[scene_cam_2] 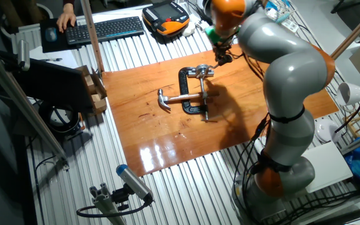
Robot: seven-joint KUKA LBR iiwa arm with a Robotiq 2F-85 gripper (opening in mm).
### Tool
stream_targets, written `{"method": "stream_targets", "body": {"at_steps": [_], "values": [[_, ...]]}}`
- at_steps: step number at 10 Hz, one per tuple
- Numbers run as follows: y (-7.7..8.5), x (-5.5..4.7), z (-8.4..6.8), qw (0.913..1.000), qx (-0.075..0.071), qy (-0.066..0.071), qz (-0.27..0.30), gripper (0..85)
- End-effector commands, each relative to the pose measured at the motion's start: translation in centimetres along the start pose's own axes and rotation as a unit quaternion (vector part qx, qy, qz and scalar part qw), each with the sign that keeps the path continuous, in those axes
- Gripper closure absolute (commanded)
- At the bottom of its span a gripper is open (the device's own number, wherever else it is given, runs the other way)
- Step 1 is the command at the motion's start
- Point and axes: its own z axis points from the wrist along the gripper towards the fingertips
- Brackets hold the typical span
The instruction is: Pull up the lever
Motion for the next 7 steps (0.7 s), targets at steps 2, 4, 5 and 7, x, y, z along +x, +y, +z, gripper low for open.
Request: {"method": "stream_targets", "body": {"at_steps": [2,4,5,7], "values": [[-0.21,-0.6,0.93,0.9999,-0.009,0.002,-0.007,85.0],[-0.07,-0.75,0.96,0.9999,-0.011,0.001,-0.009,85.0],[-0.07,-0.88,0.98,0.9999,-0.01,0.004,-0.01,85.0],[-0.06,-0.92,1.16,0.9999,-0.011,0.004,-0.011,85.0]]}}
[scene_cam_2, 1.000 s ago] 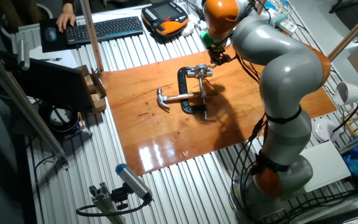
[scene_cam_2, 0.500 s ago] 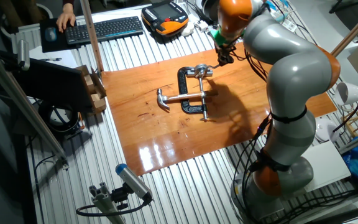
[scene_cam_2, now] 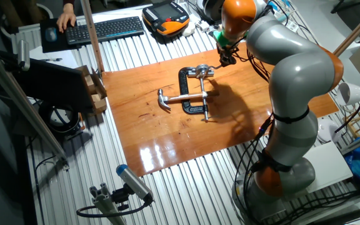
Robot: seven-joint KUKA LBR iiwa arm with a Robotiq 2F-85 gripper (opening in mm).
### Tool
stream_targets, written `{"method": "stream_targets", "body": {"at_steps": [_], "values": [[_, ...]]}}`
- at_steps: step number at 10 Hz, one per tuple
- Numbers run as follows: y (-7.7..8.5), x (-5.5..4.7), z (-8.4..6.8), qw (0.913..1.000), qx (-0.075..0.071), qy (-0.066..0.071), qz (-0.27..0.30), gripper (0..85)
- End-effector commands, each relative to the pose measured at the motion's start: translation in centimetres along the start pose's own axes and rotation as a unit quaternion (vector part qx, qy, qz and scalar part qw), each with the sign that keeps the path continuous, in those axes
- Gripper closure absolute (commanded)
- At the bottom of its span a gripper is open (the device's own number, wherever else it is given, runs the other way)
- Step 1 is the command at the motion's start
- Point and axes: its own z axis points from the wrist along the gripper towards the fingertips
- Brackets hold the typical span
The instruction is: Pull up the lever
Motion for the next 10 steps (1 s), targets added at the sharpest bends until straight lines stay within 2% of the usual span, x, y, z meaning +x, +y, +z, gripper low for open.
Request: {"method": "stream_targets", "body": {"at_steps": [1,10], "values": [[0.0,0.05,0.02,1.0,0.0,0.0,0.0,85.0],[0.14,0.05,0.51,1.0,0.0,0.001,-0.004,85.0]]}}
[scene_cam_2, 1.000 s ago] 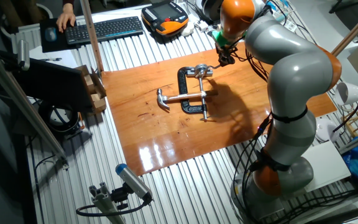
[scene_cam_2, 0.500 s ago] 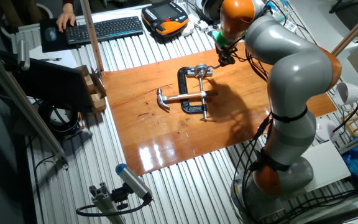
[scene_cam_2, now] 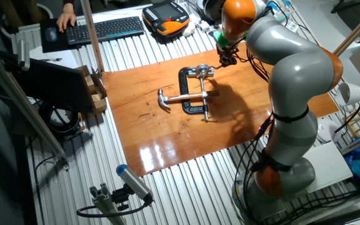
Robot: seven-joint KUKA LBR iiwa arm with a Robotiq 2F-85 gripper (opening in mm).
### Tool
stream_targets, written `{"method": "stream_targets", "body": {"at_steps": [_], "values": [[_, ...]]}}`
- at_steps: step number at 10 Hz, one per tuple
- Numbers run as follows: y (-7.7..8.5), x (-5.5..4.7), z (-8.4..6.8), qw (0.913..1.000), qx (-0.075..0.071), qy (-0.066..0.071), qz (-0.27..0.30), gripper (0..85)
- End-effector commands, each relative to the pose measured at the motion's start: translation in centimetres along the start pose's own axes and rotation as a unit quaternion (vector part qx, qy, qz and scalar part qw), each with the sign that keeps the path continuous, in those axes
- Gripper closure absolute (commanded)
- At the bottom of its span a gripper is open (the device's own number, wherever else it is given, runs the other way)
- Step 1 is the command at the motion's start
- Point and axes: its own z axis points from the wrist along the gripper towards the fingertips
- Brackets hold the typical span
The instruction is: Pull up the lever
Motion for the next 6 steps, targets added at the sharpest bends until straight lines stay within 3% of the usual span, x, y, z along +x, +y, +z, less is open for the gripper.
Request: {"method": "stream_targets", "body": {"at_steps": [1,6], "values": [[0.0,0.0,-0.02,1.0,-0.002,0.0,-0.002,85.0],[0.0,0.0,-0.02,0.9999,-0.011,0.004,-0.01,85.0]]}}
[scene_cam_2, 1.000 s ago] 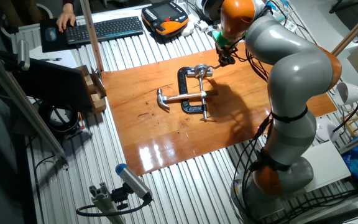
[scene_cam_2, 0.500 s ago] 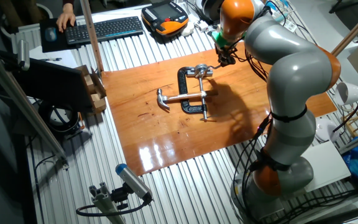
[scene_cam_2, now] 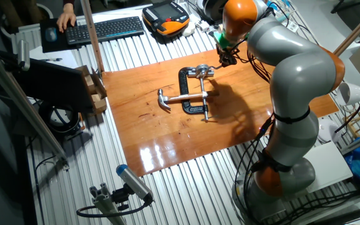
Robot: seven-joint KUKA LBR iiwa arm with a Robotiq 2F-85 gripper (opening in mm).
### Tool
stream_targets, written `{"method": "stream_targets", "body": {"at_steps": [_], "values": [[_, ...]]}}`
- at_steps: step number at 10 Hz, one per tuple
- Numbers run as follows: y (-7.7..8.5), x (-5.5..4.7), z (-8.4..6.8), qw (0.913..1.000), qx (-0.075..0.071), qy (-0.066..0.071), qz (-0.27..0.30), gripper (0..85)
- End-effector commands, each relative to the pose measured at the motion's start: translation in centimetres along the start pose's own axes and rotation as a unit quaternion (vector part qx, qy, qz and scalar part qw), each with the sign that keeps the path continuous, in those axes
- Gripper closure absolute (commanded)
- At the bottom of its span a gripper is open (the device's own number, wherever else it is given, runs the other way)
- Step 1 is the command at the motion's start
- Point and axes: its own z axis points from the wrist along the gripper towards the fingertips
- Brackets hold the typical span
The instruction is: Pull up the lever
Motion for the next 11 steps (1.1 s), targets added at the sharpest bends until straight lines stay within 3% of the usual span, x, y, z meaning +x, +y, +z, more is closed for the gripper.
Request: {"method": "stream_targets", "body": {"at_steps": [1,2,4,5,7,8,9,10,11], "values": [[0.0,0.0,0.0,1.0,0.0,0.001,0.0,85.0],[0.0,0.0,0.0,1.0,0.001,-0.002,0.001,85.0],[0.0,0.0,0.0,0.9998,0.018,-0.001,0.011,85.0],[0.3,0.8,-0.3,0.9997,0.024,0.001,0.007,85.0],[1.1,4.4,-1.2,0.9996,0.029,-0.001,0.007,85.0],[1.2,5.5,-1.6,0.9994,0.031,0.007,-0.012,85.0],[0.9,5.8,-2.0,0.997,0.026,0.041,-0.06,85.0],[0.4,6.0,-2.7,0.9866,0.017,0.077,-0.143,85.0],[-0.2,6.3,-3.5,0.9574,0.007,0.097,-0.272,85.0]]}}
